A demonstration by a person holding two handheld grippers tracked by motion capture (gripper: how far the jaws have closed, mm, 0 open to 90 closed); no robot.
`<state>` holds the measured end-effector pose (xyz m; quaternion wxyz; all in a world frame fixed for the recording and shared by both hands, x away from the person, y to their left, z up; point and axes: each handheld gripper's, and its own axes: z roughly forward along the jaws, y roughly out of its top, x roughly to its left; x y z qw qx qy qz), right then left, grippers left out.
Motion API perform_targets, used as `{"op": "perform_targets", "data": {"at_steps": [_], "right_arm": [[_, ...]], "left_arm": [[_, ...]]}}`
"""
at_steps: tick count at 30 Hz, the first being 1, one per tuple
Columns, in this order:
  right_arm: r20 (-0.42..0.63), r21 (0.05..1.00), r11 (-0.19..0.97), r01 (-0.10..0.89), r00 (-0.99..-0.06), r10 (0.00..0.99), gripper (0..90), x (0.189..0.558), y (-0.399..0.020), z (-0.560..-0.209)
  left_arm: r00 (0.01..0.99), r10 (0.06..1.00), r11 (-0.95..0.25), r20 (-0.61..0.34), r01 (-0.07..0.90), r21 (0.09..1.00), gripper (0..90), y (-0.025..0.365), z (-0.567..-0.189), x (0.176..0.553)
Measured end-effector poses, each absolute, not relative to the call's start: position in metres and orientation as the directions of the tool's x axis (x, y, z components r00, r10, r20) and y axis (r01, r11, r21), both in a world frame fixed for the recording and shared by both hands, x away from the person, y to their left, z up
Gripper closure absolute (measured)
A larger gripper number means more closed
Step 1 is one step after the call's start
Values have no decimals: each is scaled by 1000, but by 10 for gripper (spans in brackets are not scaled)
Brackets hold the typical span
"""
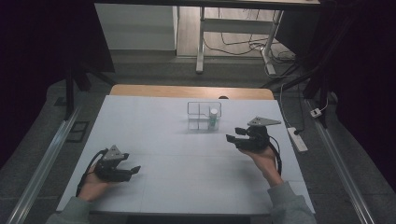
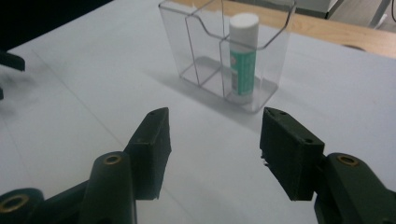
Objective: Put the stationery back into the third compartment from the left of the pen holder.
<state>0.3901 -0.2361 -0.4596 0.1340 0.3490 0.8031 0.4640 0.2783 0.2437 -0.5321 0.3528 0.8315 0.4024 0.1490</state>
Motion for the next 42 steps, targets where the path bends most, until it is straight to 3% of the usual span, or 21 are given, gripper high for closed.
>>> {"op": "perform_targets", "data": {"at_steps": [25, 42], "right_arm": [[82, 787, 391, 478, -709, 701, 404, 343, -278, -490], [61, 782, 402, 477, -700, 712, 402, 336, -287, -498]], "left_arm": [[636, 771, -433, -29, 557, 708, 275, 242, -531, 277], [641, 767, -440, -24, 553, 708, 275, 241, -531, 277]]}}
